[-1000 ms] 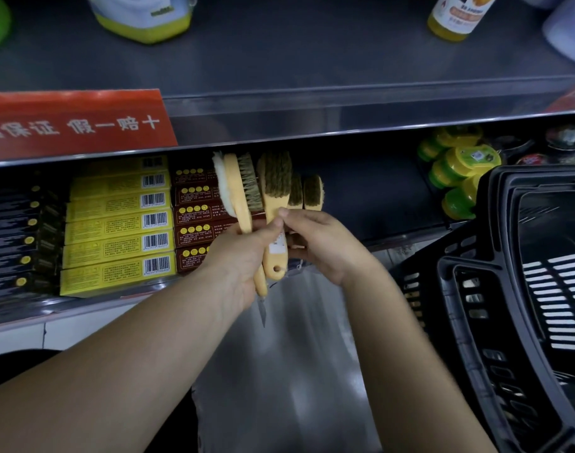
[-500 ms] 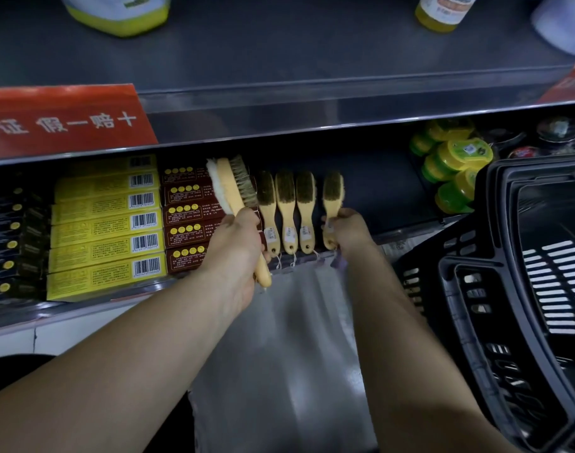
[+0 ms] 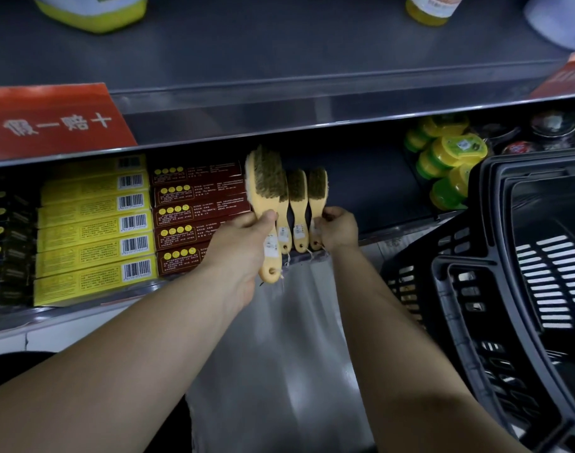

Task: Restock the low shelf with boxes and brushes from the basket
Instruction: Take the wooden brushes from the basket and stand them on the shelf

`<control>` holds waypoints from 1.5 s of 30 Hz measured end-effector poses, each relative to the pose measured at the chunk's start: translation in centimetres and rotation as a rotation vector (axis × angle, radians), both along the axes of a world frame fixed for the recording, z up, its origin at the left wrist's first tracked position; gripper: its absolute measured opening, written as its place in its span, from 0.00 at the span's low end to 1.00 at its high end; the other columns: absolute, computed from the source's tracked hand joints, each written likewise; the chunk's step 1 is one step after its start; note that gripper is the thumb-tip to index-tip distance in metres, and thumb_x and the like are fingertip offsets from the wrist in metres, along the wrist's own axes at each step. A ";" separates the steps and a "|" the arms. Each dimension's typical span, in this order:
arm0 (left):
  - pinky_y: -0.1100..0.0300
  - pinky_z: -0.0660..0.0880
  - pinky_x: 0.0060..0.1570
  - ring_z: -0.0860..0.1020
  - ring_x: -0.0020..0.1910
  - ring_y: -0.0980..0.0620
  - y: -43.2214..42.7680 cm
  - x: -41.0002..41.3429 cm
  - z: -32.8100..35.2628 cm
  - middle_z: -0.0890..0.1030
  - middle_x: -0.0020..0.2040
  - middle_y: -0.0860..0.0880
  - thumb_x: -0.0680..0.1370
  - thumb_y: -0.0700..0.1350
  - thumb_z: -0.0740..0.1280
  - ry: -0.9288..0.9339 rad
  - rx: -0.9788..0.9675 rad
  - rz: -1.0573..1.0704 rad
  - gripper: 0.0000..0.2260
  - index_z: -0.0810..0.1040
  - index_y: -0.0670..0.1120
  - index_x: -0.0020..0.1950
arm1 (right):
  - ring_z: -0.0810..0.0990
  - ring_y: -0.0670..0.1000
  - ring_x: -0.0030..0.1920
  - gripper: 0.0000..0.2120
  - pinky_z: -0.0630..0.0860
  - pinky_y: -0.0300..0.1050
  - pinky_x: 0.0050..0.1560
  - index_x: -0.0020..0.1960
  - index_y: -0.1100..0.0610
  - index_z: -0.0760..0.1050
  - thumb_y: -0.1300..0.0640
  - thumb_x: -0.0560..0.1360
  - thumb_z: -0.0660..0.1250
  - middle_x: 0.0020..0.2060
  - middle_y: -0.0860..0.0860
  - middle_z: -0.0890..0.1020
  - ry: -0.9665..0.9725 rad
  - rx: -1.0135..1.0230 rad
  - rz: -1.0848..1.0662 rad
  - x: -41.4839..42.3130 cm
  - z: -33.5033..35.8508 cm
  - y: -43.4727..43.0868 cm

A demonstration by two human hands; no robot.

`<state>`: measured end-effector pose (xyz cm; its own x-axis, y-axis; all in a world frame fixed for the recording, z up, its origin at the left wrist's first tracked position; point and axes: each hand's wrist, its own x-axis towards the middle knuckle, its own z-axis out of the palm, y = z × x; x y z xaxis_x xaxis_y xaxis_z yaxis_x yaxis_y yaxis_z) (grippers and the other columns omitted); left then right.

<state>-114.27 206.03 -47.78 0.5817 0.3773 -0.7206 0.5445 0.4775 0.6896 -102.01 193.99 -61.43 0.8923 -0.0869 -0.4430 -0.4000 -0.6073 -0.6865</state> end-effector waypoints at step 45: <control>0.70 0.71 0.36 0.77 0.42 0.59 -2.5 -0.9 2.1 0.82 0.47 0.51 0.75 0.39 0.68 -0.197 0.288 -0.375 0.06 0.79 0.51 0.47 | 0.77 0.55 0.56 0.16 0.71 0.39 0.52 0.62 0.60 0.73 0.67 0.76 0.60 0.60 0.58 0.75 -0.202 -0.029 -0.009 -3.1 6.2 0.0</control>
<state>-115.14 203.51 -45.72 0.8295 0.2836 -0.4812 0.4883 0.0499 0.8712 -105.09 193.95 -55.27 0.9619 -0.1055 -0.2522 -0.2614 -0.6254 -0.7353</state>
